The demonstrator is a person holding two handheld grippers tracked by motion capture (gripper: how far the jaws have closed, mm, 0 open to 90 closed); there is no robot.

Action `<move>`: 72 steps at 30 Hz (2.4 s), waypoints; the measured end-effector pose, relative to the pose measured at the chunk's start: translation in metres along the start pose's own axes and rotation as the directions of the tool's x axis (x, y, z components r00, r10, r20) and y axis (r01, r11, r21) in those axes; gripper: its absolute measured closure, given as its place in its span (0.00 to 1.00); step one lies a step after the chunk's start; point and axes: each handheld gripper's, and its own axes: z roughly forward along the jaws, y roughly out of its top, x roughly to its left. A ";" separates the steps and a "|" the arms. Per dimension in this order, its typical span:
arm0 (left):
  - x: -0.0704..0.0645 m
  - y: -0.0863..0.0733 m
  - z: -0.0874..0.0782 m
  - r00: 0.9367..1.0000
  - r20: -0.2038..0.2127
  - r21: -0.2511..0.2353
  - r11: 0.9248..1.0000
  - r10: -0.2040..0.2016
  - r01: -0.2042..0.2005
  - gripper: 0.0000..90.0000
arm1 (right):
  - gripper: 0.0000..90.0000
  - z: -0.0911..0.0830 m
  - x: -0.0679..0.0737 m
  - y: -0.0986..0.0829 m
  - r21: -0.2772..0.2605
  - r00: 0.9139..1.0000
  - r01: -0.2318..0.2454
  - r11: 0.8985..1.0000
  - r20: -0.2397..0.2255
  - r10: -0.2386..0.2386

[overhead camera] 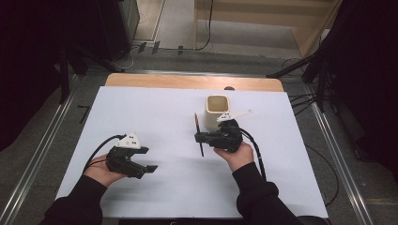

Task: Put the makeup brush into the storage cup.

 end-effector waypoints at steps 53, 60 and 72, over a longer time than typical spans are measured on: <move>0.003 -0.001 0.002 1.000 0.000 0.009 1.000 -0.011 0.011 0.26 | 0.93 -0.038 -0.023 0.080 -0.123 0.988 0.045 0.991 0.151 -0.026; 0.004 -0.001 0.003 1.000 0.004 0.019 1.000 -0.014 0.014 0.27 | 0.93 -0.043 -0.031 0.088 -0.138 0.982 0.042 0.989 0.189 -0.015; 0.004 -0.002 0.003 1.000 0.003 0.023 1.000 -0.014 0.014 0.27 | 0.93 -0.050 -0.045 0.103 -0.167 0.967 0.042 0.985 0.254 0.002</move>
